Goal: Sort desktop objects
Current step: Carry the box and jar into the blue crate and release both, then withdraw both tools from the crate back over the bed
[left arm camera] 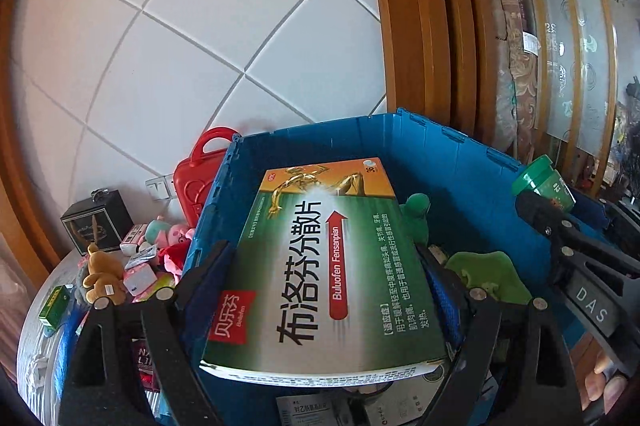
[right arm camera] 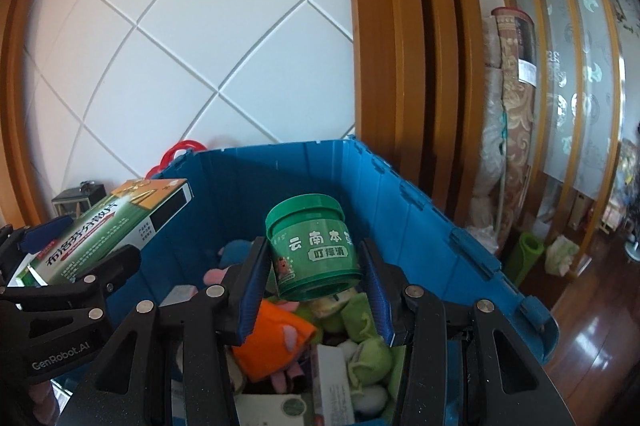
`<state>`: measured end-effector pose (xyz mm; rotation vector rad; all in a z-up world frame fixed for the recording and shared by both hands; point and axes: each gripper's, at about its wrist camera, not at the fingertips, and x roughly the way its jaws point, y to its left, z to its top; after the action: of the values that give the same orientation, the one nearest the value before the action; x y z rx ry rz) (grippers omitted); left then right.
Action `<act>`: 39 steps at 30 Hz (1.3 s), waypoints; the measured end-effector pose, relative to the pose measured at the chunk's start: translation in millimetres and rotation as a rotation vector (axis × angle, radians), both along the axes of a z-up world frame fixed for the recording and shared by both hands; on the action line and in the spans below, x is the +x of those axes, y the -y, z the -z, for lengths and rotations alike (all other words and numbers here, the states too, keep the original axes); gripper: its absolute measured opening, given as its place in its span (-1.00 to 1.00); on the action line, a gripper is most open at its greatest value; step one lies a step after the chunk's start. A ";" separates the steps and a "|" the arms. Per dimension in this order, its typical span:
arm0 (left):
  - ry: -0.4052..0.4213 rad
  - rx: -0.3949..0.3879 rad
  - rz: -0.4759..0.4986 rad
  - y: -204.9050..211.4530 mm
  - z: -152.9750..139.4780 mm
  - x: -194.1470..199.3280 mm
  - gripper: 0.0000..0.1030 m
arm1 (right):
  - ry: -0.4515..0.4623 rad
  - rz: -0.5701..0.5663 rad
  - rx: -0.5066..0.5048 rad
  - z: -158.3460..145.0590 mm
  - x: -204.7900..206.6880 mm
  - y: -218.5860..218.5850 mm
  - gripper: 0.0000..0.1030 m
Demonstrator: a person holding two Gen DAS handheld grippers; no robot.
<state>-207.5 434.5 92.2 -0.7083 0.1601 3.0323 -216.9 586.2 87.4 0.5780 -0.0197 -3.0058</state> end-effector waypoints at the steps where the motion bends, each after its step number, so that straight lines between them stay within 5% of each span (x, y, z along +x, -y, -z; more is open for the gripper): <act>1: -0.001 0.002 0.001 -0.9 -0.7 -0.6 0.70 | -0.002 -0.002 -0.003 -0.5 -2.5 -2.1 -0.13; 11: -0.013 0.000 -0.028 -0.3 -3.1 -2.6 0.72 | 0.019 0.019 0.022 -0.7 -15.9 -11.7 -0.03; 15: -0.013 0.013 -0.028 3.4 -3.7 1.5 0.72 | 0.000 0.031 0.028 -4.2 -9.5 -14.2 0.72; 18: -0.018 0.028 -0.033 8.7 -5.8 7.9 0.72 | -0.024 0.030 0.026 -9.2 -1.0 -13.9 1.00; 39: -0.148 0.113 -0.141 96.6 -17.7 98.4 0.74 | -0.063 -0.109 0.063 -13.6 58.7 58.4 1.00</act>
<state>-109.1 337.9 109.9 -0.5086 -0.0614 3.1962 -158.2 527.9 101.0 0.4725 0.1078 -2.9253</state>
